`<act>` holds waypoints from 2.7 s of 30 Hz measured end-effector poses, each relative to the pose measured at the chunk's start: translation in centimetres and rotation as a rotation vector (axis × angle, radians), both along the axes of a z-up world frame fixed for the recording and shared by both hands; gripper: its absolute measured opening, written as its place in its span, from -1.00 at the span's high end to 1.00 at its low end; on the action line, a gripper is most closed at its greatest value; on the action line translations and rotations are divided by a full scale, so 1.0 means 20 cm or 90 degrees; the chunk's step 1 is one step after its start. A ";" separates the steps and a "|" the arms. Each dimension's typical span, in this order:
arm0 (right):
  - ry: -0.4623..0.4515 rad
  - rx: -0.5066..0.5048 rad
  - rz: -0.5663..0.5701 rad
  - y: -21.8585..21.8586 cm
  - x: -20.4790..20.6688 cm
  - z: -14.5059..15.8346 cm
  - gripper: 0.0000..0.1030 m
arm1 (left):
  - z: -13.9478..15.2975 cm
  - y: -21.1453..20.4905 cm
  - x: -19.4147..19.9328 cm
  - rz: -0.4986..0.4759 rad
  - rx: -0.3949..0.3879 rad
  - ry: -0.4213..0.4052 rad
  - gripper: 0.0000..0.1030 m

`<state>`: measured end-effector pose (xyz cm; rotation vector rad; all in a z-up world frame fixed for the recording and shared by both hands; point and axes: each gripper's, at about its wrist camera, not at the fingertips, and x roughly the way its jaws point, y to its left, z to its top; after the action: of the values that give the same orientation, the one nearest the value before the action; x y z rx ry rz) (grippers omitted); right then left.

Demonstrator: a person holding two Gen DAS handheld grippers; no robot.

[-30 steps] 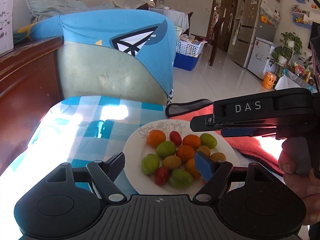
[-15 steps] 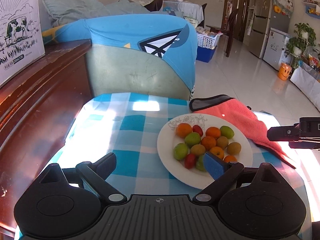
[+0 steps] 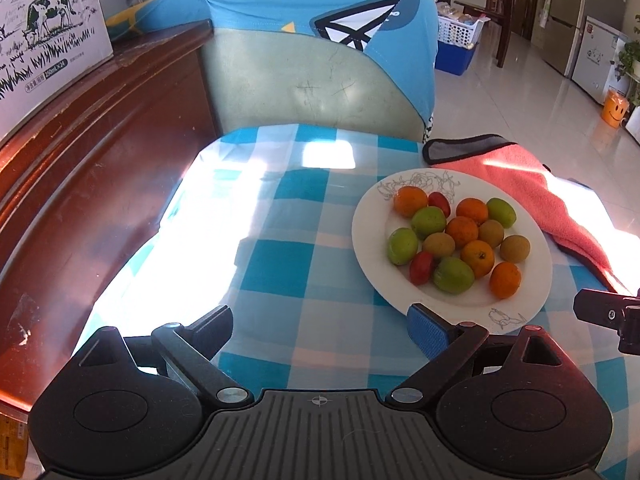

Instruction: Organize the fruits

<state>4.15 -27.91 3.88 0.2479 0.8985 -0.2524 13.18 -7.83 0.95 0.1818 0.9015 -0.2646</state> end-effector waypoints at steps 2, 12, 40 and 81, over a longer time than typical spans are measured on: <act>0.012 -0.009 0.001 0.01 0.01 -0.02 -0.86 | -0.02 -0.02 0.00 0.007 0.015 0.005 -0.85; 0.072 -0.018 -0.005 0.04 0.05 -0.12 -0.90 | -0.07 -0.09 0.01 0.020 0.043 0.023 -0.85; 0.089 -0.052 -0.038 0.05 0.11 -0.16 -0.91 | -0.07 -0.16 -0.02 0.007 0.064 0.010 -0.85; 0.057 -0.101 -0.027 0.17 0.06 -0.18 -0.91 | -0.11 -0.12 -0.13 0.022 0.104 -0.015 -0.84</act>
<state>5.37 -24.61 0.34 0.1095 0.9580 -0.3741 10.51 -10.13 -1.17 0.3202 0.9029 -0.1562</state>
